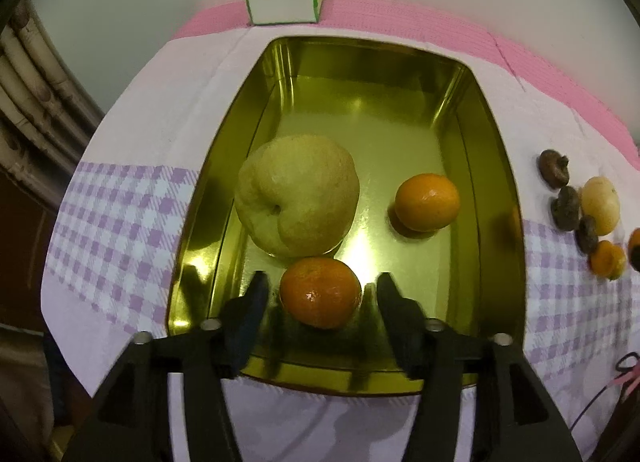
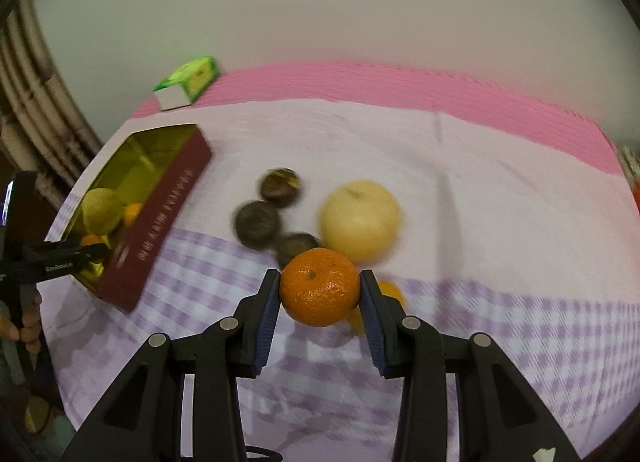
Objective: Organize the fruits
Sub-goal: 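Open the left gripper to drop the mandarin into the tin tray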
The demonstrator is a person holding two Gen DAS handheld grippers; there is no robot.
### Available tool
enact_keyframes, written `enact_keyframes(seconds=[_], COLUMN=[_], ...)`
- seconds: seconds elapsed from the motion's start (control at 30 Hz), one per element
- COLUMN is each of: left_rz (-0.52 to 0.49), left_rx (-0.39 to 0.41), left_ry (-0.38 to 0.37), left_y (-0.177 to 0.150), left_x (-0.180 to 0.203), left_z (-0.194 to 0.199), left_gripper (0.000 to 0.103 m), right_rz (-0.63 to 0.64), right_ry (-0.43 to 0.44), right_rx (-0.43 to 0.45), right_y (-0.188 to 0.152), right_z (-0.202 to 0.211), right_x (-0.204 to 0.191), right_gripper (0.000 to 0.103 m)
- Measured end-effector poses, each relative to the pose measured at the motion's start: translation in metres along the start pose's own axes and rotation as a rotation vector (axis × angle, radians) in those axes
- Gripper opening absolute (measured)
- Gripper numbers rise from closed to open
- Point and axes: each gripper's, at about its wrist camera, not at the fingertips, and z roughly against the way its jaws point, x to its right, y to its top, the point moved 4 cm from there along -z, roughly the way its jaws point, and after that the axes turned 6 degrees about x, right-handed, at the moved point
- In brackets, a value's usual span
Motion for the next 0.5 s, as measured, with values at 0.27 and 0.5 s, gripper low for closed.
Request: enact_keyframes(seconds=[0.27,0.5], left_rz=[0.04,0.119], left_rx=[0.092,0.157], left_ry=[-0.028,0.066], left_y=[0.013,0.017], left_x=[-0.016,-0.063], left_z=[0.038,0.065], left_gripper=[0.069,0.075], right_rz=[0.126,0.237], right_ry=[0.121,0.233], right_rx=[0.004,-0.008], right_y=[0.022,0.032], right_z=[-0.014,-0.029], right_x=[-0.074,-0.143], right_gripper=[0.037,0.037])
